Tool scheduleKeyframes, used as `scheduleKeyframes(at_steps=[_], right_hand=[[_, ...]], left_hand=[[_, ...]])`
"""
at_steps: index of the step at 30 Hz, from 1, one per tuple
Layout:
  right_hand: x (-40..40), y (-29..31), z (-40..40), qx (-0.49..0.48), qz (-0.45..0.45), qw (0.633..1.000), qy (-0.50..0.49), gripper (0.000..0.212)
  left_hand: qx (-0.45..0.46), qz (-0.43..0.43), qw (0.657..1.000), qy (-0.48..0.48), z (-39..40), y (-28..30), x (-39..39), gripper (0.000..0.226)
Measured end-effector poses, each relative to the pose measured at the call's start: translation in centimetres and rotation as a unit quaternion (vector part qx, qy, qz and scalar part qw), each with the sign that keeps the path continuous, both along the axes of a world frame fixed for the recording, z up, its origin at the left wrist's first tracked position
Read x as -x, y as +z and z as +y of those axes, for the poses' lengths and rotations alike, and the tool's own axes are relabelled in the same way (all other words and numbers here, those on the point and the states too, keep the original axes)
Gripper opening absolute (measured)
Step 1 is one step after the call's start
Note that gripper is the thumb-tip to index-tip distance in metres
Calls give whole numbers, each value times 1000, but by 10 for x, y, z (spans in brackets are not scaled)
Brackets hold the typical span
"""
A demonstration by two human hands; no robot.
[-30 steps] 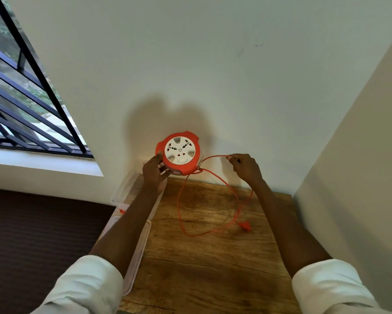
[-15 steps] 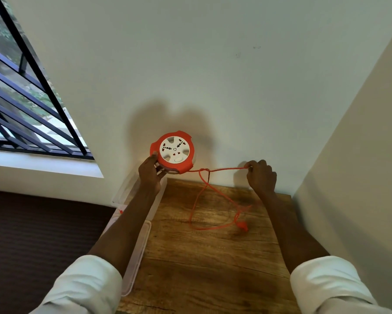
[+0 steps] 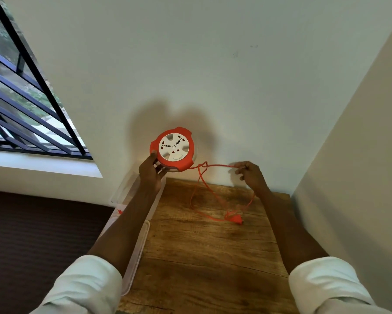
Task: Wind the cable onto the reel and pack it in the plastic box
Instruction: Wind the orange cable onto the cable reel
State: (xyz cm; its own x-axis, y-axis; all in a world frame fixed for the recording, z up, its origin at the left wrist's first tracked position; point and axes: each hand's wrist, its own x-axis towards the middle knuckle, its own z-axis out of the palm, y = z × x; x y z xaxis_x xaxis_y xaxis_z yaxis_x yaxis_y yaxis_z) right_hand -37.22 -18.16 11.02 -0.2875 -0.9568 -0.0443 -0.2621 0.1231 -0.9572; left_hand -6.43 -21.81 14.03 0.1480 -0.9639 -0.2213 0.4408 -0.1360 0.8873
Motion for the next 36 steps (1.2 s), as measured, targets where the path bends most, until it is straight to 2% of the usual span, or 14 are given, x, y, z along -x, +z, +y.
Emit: scheduleKeyframes(at_steps=[2, 7, 12, 15, 19, 23, 26, 31, 36], right_hand=[[1, -10, 3, -45, 47, 998, 18, 31], [-4, -22, 8, -106, 54, 991, 54, 42], [-9, -28, 21, 2, 112, 993, -46, 39], [-10, -20, 14, 73, 189, 978, -40, 25], [-24, 2, -2, 136, 282, 949, 34, 23], [-42, 17, -19, 124, 401, 889, 185, 31], [-50, 18, -25, 96, 412, 872, 246, 23], [-41, 16, -24, 109, 429, 877, 189, 27], [-25, 20, -19, 75, 412, 891, 176, 24]], left_hand=[[2, -3, 1000, 1, 0, 0, 1, 43], [1, -10, 1000, 6, 2, -1, 3, 41], [-2, -17, 1000, 6, 3, -4, 2, 41], [3, -25, 1000, -4, 5, -8, 2, 41], [9, -29, 999, -26, 5, -10, 2, 45], [8, -23, 999, -43, 4, -10, 1, 46], [12, -24, 999, -42, 3, -8, -2, 46], [4, -6, 1000, -11, 4, -10, -13, 43], [5, -9, 1000, 10, 6, -17, -19, 37]])
